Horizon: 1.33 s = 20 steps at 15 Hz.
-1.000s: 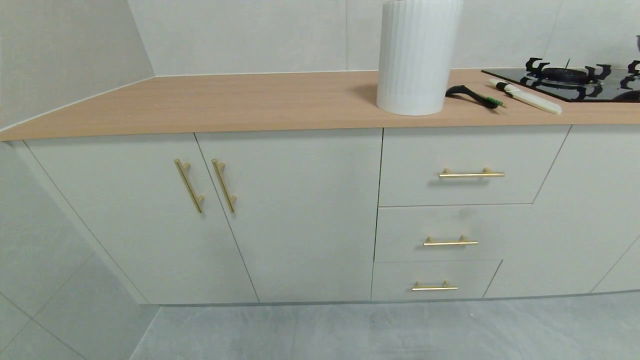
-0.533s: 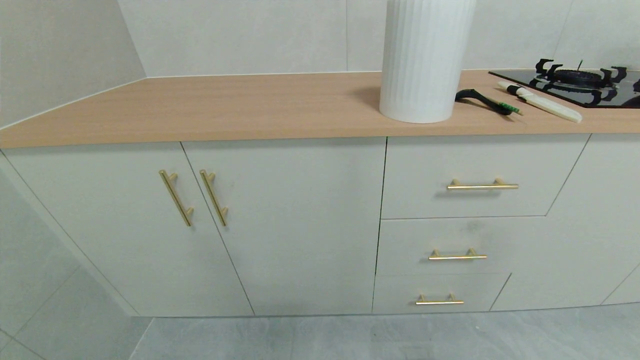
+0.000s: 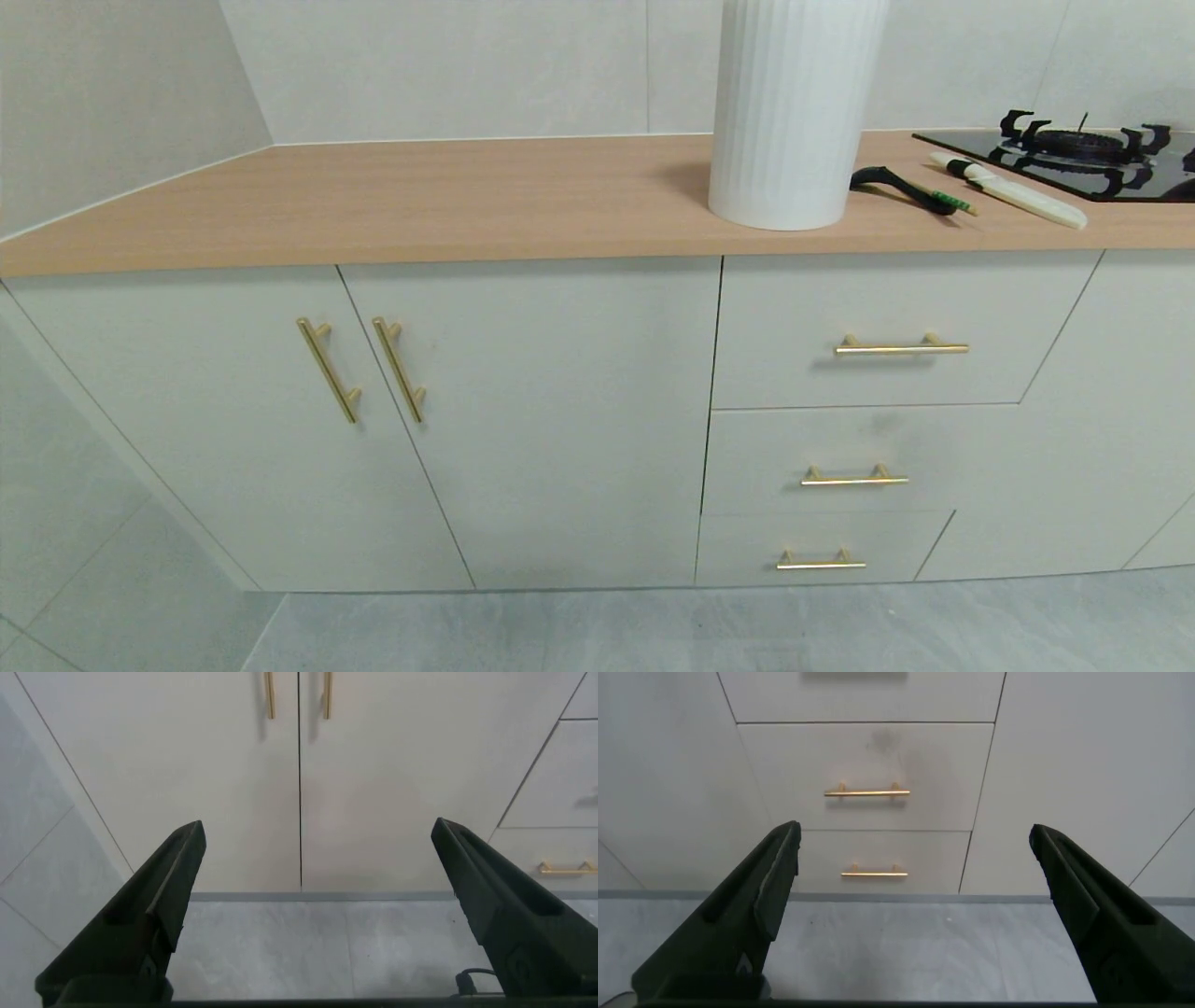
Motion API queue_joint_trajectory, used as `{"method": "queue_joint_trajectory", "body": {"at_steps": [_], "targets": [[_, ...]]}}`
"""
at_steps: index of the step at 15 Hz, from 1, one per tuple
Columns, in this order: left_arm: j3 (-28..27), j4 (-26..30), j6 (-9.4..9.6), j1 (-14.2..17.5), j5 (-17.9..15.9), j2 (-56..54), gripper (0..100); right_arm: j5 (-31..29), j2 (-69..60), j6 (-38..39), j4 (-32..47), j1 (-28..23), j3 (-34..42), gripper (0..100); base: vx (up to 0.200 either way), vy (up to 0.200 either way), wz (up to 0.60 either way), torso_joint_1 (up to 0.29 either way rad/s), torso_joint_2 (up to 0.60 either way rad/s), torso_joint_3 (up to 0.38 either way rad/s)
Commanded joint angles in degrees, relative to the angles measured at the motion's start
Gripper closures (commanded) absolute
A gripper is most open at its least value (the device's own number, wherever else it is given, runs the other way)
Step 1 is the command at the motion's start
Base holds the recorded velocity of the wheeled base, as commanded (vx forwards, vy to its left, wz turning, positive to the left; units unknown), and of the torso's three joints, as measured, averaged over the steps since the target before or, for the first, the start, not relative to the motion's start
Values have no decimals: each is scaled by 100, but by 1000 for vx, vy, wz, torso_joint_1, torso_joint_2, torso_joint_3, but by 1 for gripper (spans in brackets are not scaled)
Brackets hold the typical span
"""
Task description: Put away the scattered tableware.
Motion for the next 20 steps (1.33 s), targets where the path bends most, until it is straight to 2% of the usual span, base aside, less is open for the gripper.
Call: {"method": "queue_joint_trajectory", "body": {"at_steps": [1,3,8,10,13,20], "targets": [[0,1,-2,-1,4,7,0,-1,0,-31,-53,1,-42,0,0,0,0,0,0,0],[0,-8,-2,-1,4,7,0,52,123,75,-79,45,-622,0,0,0,0,0,0,0],[0,1,-2,-1,4,7,0,219,1793,66,-79,687,-798,0,0,0,0,0,0,0],[0,1,-2,-1,4,7,0,298,2593,66,-79,836,-1114,0,0,0,0,0,0,0],[0,1,-2,-1,4,7,0,562,3806,48,-114,845,-1773,0,0,0,0,0,0,0],[0,1,-2,-1,-5,7,0,588,6029,-127,-308,977,-2722,0,0,0,0,0,0,0]]}}
